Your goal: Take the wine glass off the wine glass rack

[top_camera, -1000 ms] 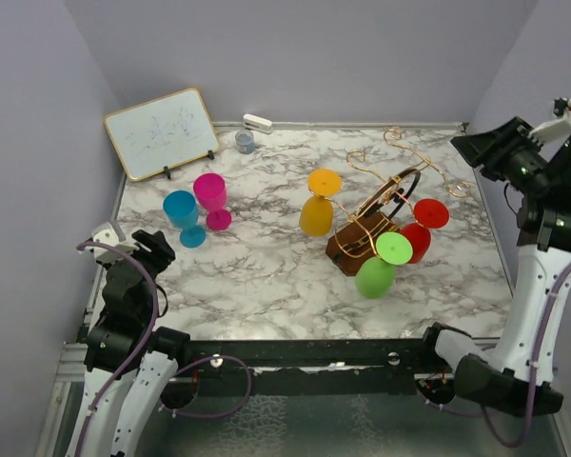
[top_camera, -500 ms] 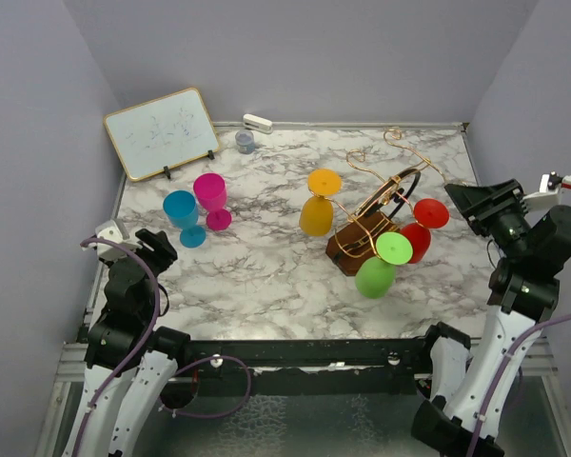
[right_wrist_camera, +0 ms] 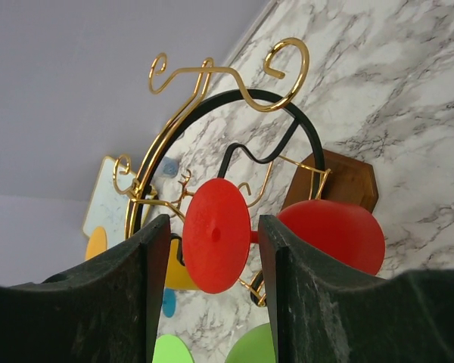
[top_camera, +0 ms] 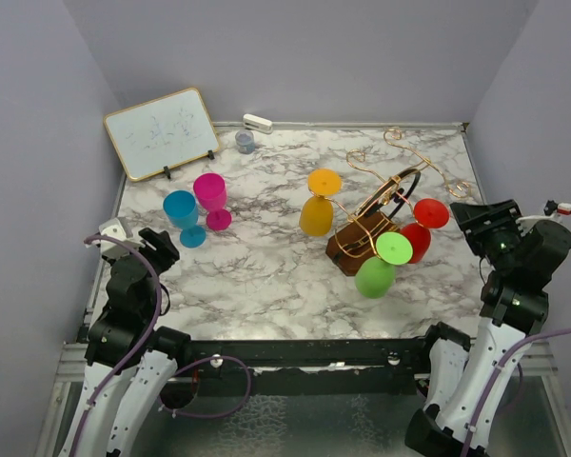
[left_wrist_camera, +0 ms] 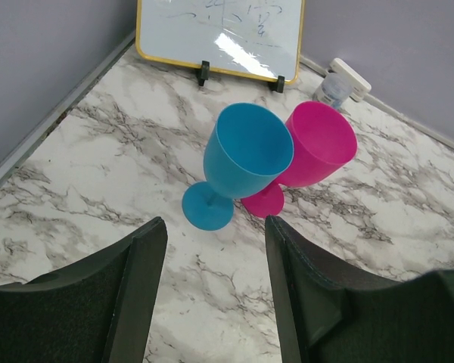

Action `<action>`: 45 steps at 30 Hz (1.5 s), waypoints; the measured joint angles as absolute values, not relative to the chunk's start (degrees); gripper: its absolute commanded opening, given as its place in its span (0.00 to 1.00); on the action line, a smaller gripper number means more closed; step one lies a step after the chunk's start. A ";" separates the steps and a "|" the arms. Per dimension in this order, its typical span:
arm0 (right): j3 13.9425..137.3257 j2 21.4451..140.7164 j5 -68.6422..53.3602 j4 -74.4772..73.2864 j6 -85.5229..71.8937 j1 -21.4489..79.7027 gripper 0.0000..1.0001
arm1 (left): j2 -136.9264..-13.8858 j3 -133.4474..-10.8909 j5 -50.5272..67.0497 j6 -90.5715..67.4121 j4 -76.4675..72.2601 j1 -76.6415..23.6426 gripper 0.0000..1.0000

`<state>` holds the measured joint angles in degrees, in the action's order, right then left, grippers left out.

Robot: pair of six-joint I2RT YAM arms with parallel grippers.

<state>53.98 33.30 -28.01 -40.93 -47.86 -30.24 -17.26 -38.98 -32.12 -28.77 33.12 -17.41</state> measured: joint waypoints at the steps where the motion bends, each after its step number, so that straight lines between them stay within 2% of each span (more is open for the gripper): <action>1: 53.93 33.30 -27.75 -41.10 -47.75 -30.24 0.50 | -17.32 -39.00 -32.10 -28.77 33.12 -17.56 0.57; 16: 43.16 29.32 -33.12 -36.84 -51.27 -30.24 0.45 | -17.54 -39.00 -31.92 -28.77 33.12 -17.82 0.57; 22: 41.60 28.10 -34.63 -34.65 -53.06 -30.24 0.30 | -17.69 -38.98 -31.86 -28.77 33.12 -18.04 0.57; 27: 40.91 27.59 -35.22 -33.43 -55.00 -30.24 0.25 | -17.87 -39.00 -31.70 -28.75 33.12 -18.09 0.57; 38: 40.86 26.09 -34.94 -33.12 -57.84 -30.24 0.03 | -18.50 -38.98 -31.40 -28.77 33.12 -18.09 0.57; 45: 41.12 25.47 -34.11 -33.12 -60.29 -30.44 0.01 | -18.72 -39.00 -31.31 -28.75 33.12 -18.09 0.57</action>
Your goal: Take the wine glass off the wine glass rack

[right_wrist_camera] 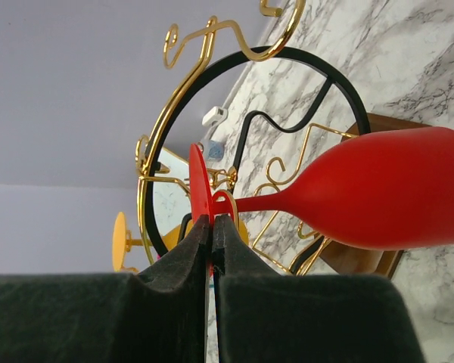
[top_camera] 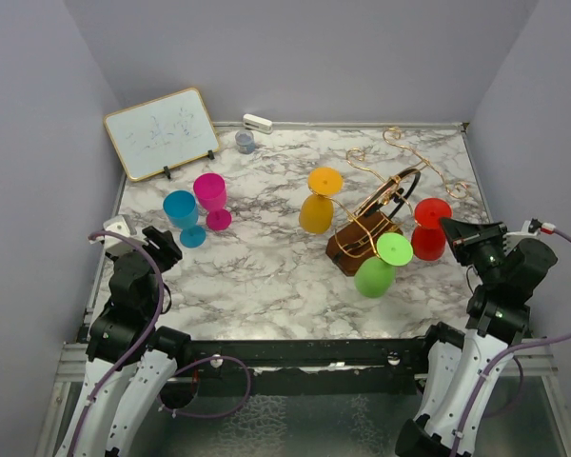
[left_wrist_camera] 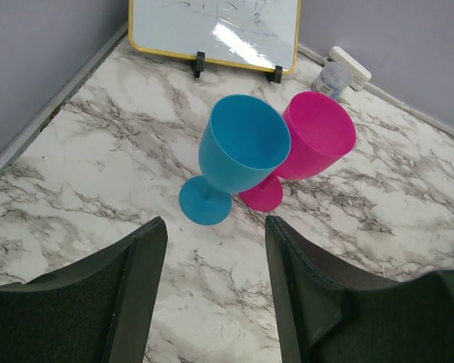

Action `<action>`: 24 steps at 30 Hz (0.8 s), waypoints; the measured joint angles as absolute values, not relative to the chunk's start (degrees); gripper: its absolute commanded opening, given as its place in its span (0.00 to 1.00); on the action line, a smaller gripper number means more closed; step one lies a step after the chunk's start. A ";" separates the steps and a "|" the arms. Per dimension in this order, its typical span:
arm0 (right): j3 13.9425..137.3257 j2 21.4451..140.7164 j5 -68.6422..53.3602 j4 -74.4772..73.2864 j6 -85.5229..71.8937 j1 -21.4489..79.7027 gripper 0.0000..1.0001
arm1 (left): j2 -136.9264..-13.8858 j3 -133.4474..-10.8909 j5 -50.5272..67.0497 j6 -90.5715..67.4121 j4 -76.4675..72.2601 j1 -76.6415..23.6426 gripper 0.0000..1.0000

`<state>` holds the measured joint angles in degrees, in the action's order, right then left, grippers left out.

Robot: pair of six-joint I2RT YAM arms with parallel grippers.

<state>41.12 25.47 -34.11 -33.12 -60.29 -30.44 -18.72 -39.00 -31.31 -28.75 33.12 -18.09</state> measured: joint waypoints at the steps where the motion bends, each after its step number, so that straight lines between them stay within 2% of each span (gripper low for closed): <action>1: 41.41 25.47 -34.00 -33.26 -60.40 -30.44 0.01 | -18.74 -39.00 -31.29 -28.75 33.12 -18.09 0.57; 24: 44.64 25.54 -35.05 -37.04 -63.22 -30.44 0.01 | -18.94 -38.98 -31.29 -28.77 33.12 -18.13 0.57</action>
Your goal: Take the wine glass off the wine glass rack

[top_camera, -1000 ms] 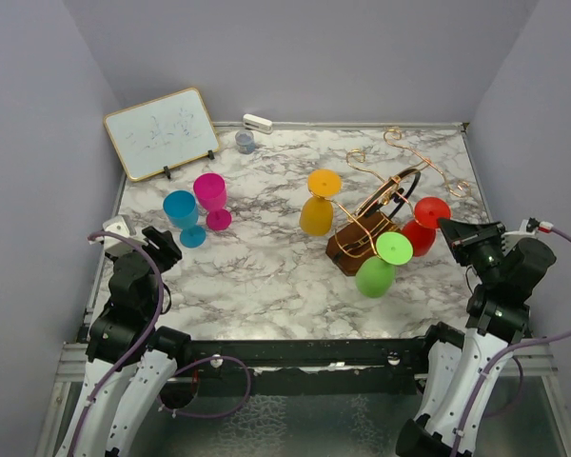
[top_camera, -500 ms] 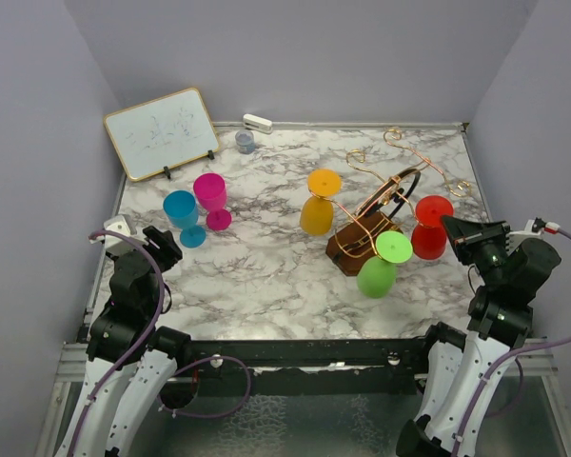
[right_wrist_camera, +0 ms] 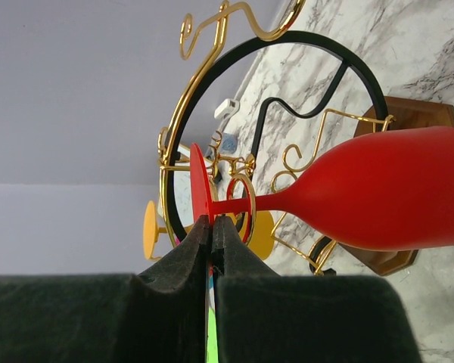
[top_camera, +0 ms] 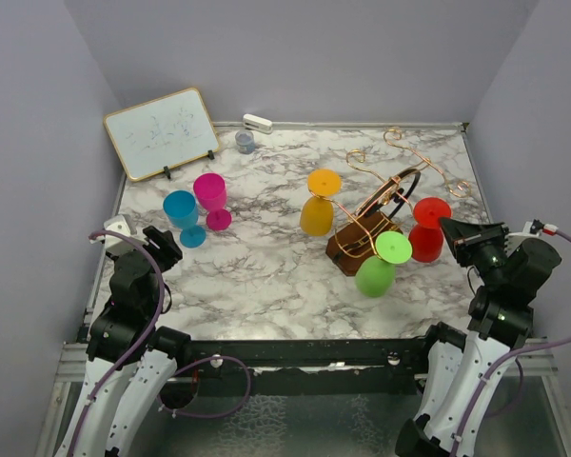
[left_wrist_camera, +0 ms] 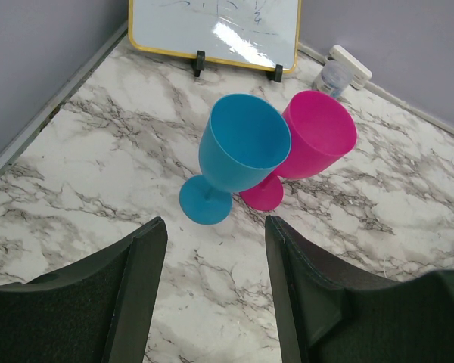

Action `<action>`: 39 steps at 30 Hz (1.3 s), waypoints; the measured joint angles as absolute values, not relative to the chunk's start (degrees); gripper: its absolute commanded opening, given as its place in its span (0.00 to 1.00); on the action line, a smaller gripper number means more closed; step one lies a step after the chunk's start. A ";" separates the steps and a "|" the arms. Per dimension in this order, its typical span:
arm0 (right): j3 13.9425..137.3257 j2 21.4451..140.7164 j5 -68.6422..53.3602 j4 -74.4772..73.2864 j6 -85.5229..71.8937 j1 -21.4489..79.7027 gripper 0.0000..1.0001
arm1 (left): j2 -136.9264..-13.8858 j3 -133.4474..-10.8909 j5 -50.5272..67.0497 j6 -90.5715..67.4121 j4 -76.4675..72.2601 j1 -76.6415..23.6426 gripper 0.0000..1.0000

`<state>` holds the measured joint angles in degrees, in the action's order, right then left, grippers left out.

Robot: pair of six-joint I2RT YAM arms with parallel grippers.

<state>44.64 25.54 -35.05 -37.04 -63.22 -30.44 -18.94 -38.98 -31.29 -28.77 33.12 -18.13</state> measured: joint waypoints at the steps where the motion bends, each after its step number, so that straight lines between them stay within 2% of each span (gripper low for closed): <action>1: 44.80 25.56 -35.05 -37.23 -63.16 -30.44 0.01 | -18.96 -38.98 -31.29 -28.77 33.12 -18.13 0.57; 23: 48.49 25.69 -35.68 -41.69 -61.23 -28.88 0.01 | -19.70 -39.00 -30.85 -28.77 33.12 -18.13 0.57; 39: 45.32 30.30 -40.27 -29.28 -63.46 -28.36 0.01 | -20.05 -38.98 -30.63 -28.77 33.12 -18.13 0.57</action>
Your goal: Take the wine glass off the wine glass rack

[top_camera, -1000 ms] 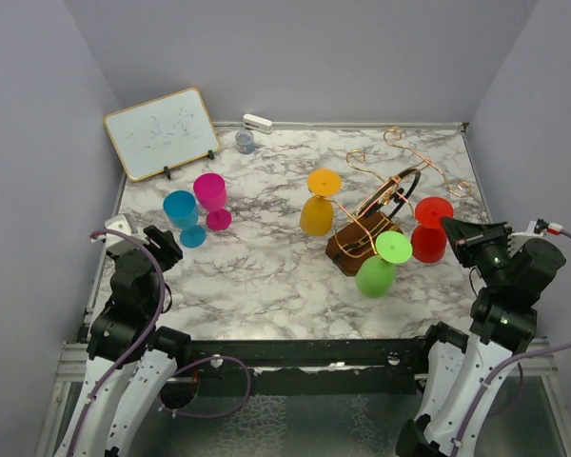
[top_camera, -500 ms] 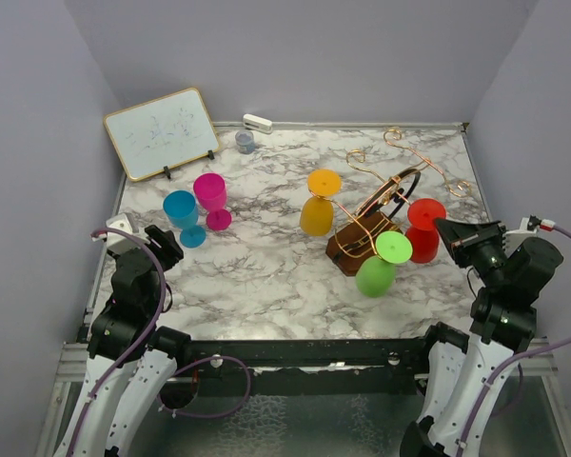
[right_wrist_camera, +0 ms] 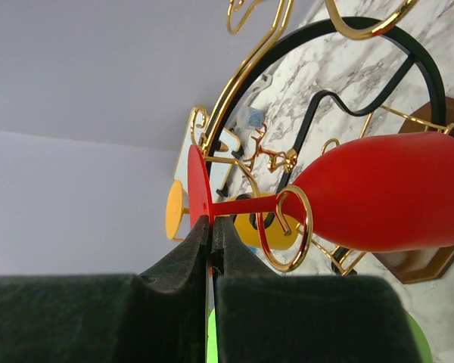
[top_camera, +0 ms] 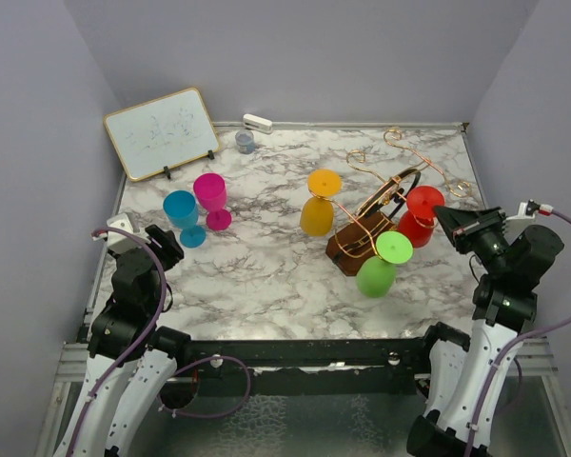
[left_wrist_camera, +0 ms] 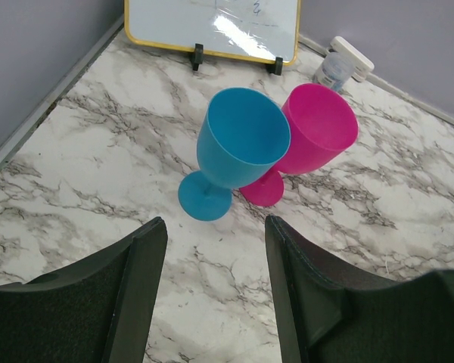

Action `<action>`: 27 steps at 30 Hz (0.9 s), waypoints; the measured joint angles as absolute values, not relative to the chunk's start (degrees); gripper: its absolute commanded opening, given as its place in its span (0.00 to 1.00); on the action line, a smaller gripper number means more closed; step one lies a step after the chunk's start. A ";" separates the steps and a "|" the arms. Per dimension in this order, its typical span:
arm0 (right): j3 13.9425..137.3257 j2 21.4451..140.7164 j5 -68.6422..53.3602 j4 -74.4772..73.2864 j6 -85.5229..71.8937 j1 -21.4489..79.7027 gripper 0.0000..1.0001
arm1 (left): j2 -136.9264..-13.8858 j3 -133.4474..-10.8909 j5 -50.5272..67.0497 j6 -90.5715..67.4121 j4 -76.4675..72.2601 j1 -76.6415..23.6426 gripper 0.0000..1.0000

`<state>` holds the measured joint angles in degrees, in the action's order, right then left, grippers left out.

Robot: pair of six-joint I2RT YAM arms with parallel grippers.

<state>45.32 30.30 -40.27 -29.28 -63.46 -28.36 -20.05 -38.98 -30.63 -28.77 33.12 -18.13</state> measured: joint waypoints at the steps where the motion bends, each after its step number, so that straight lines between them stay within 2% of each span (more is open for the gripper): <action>1: 45.34 30.61 -40.23 -28.67 -63.59 -28.27 0.01 | -20.05 -38.98 -30.63 -28.77 33.12 -18.13 0.57; 5: 47.03 32.58 -37.95 -28.27 -62.83 -28.16 0.01 | -20.10 -39.00 -30.63 -28.77 33.12 -18.13 0.57; 12: 52.71 33.10 -27.16 -31.20 -59.33 -28.18 0.01 | -20.10 -38.98 -30.61 -28.77 33.12 -18.13 0.57; 20: 57.08 31.05 -14.70 -40.88 -56.03 -28.18 0.01 | -20.10 -39.00 -30.44 -28.75 33.12 -18.13 0.57; 27: 63.57 31.88 -14.59 -39.03 -49.50 -28.18 0.01 | -20.12 -39.00 -29.85 -28.73 33.12 -18.13 0.57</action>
